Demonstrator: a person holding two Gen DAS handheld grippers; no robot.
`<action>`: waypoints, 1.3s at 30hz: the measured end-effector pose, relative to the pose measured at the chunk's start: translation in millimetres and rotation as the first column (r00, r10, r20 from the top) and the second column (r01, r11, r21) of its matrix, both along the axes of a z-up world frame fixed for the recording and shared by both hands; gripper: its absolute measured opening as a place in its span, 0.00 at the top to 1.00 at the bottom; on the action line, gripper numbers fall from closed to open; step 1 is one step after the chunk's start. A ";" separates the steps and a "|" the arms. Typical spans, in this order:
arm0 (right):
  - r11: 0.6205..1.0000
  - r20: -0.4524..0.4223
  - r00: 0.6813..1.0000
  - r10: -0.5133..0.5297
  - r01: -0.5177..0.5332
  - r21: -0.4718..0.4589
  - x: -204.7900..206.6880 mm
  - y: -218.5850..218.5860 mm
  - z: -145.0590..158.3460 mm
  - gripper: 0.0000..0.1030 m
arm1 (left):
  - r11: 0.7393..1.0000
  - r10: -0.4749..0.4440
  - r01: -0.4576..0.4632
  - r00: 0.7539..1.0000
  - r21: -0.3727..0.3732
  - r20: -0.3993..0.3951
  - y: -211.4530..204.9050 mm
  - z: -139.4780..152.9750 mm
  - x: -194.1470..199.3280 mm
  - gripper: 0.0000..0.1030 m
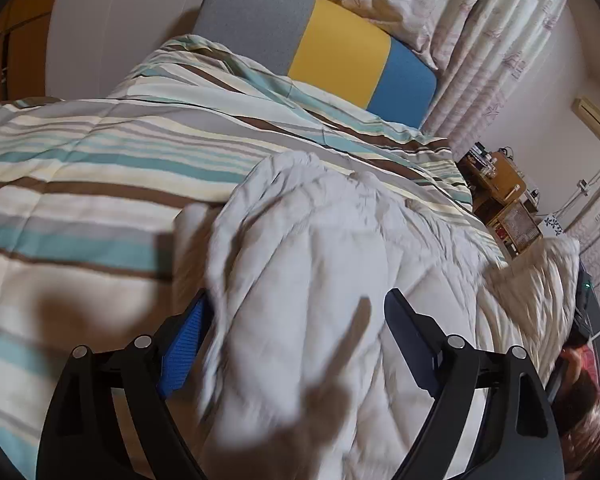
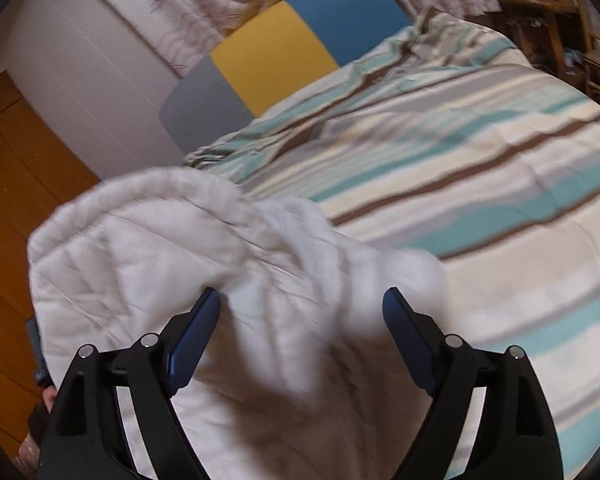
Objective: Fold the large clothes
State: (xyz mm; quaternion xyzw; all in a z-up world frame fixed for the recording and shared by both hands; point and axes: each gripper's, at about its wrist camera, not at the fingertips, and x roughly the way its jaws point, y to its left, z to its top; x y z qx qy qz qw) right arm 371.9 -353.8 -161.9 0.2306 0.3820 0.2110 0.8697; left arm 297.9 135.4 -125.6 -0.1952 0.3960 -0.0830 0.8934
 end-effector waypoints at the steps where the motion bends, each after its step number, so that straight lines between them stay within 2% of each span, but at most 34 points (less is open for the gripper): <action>1: 1.000 0.007 1.000 0.015 -0.015 -0.008 4.2 7.2 2.5 0.15 | 1.000 0.006 -0.006 1.000 0.000 -0.004 -2.3 -0.2 6.4 0.16; 4: 0.996 -0.026 0.998 0.065 -0.067 -0.062 18.0 29.6 -2.8 0.14 | 0.999 0.016 -0.013 0.998 0.049 -0.069 -14.7 -8.5 29.7 0.17; 5: 0.991 -0.045 0.997 0.067 -0.071 -0.112 22.3 39.0 -8.2 0.19 | 0.998 0.022 -0.017 0.996 0.062 -0.081 -17.4 -12.0 32.1 0.27; 6: 0.985 -0.056 0.996 0.076 -0.083 -0.152 24.5 46.5 -11.0 0.41 | 0.998 0.024 -0.019 0.996 0.066 -0.085 -19.5 -15.6 32.9 0.43; 7: 0.976 -0.062 0.995 0.079 -0.090 -0.198 24.8 52.6 -13.7 0.57 | 0.998 0.023 -0.018 0.996 0.064 -0.083 -21.2 -17.4 32.0 0.50; 8: 0.969 -0.052 0.996 0.075 -0.085 -0.232 24.4 56.5 -13.1 0.62 | 0.998 0.030 -0.025 0.997 0.065 -0.072 -22.3 -15.9 29.9 0.65; 9: 0.965 -0.026 0.997 0.068 -0.072 -0.251 21.4 56.0 -8.5 0.76 | 0.997 0.046 -0.043 0.998 0.069 -0.048 -21.9 -10.4 26.2 0.75; 12: 0.957 0.100 0.995 -0.011 0.040 -0.287 13.6 42.4 18.2 1.00 | 0.991 0.101 -0.106 0.993 0.079 0.060 -15.4 11.2 16.0 0.80; 14: 0.953 0.180 0.979 -0.092 0.139 -0.268 12.3 26.2 37.1 1.00 | 0.983 0.146 -0.159 0.981 0.095 0.129 -15.1 25.8 13.1 0.80; 16: 0.949 0.205 0.964 -0.166 0.213 -0.232 16.9 11.3 44.6 1.00 | 0.972 0.177 -0.199 0.969 0.124 0.171 -19.5 31.7 15.4 0.80; 17: 0.951 0.191 0.964 -0.184 0.224 -0.212 20.9 7.5 43.6 1.00 | 0.970 0.178 -0.204 0.967 0.134 0.182 -23.7 32.0 18.2 0.80; 18: 0.970 0.159 0.974 -0.160 0.185 -0.157 25.3 6.3 39.6 1.00 | 0.969 0.173 -0.201 0.967 0.141 0.187 -28.4 30.8 21.2 0.80; 19: 0.981 0.128 0.984 -0.124 0.141 -0.132 29.7 10.3 36.7 0.95 | 0.969 0.167 -0.196 0.968 0.148 0.189 -31.9 29.0 22.8 0.80; 20: 0.982 0.113 0.988 -0.103 0.120 -0.149 29.2 16.1 33.9 0.81 | 0.969 0.161 -0.192 0.969 0.157 0.190 -35.4 26.5 23.4 0.80; 21: 0.979 0.114 0.989 -0.098 0.116 -0.169 26.8 20.1 33.0 0.26 | 0.968 0.161 -0.193 0.968 0.163 0.191 -36.2 24.4 22.9 0.80; 22: 0.974 0.118 0.987 -0.112 0.133 -0.184 22.2 23.1 31.9 0.03 | 0.966 0.167 -0.200 0.967 0.166 0.193 -35.0 21.5 21.2 0.80; 23: 0.972 0.126 0.985 -0.121 0.143 -0.186 18.8 23.9 29.8 0.06 | 0.966 0.171 -0.203 0.967 0.161 0.190 -31.6 19.2 20.0 0.80; 25: 0.971 0.084 0.993 -0.077 0.094 -0.220 23.8 31.0 17.6 0.23 | 0.968 0.187 -0.211 0.967 0.133 0.173 -24.3 13.8 17.6 0.80; 27: 0.968 0.006 0.999 -0.035 0.036 -0.247 31.3 40.5 0.1 0.24 | 0.969 0.200 -0.219 0.967 0.111 0.159 -19.4 10.7 16.2 0.80; 29: 0.964 -0.053 0.999 -0.004 -0.010 -0.266 38.1 49.7 -15.3 0.45 | 0.968 0.213 -0.230 0.965 0.099 0.156 -17.9 8.8 15.2 0.80; 31: 0.958 -0.051 0.999 0.005 -0.020 -0.288 37.0 56.3 -17.9 0.77 | 0.963 0.227 -0.247 0.958 0.106 0.177 -17.2 12.4 9.9 0.80; 32: 0.956 -0.026 1.000 0.008 -0.015 -0.293 33.7 57.4 -10.4 0.82 | 0.959 0.239 -0.263 0.949 0.103 0.205 -17.0 18.3 4.4 0.80; 34: 0.957 0.051 0.998 -0.022 0.036 -0.288 25.5 52.8 7.2 0.84 | 0.950 0.266 -0.299 0.928 0.092 0.261 -15.2 30.1 -5.5 0.80; 36: 0.961 0.158 0.983 -0.096 0.132 -0.241 16.9 37.3 33.3 0.84 | 0.935 0.304 -0.345 0.897 0.078 0.321 -14.8 44.6 -10.4 0.80; 37: 0.960 0.184 0.973 -0.138 0.177 -0.216 15.7 30.5 40.4 0.84 | 0.930 0.313 -0.359 0.889 0.084 0.333 -16.3 47.6 -7.2 0.80; 39: 0.950 0.200 0.959 -0.199 0.239 -0.201 21.9 23.0 42.0 0.84 | 0.921 0.318 -0.371 0.892 0.117 0.322 -21.8 47.1 7.4 0.80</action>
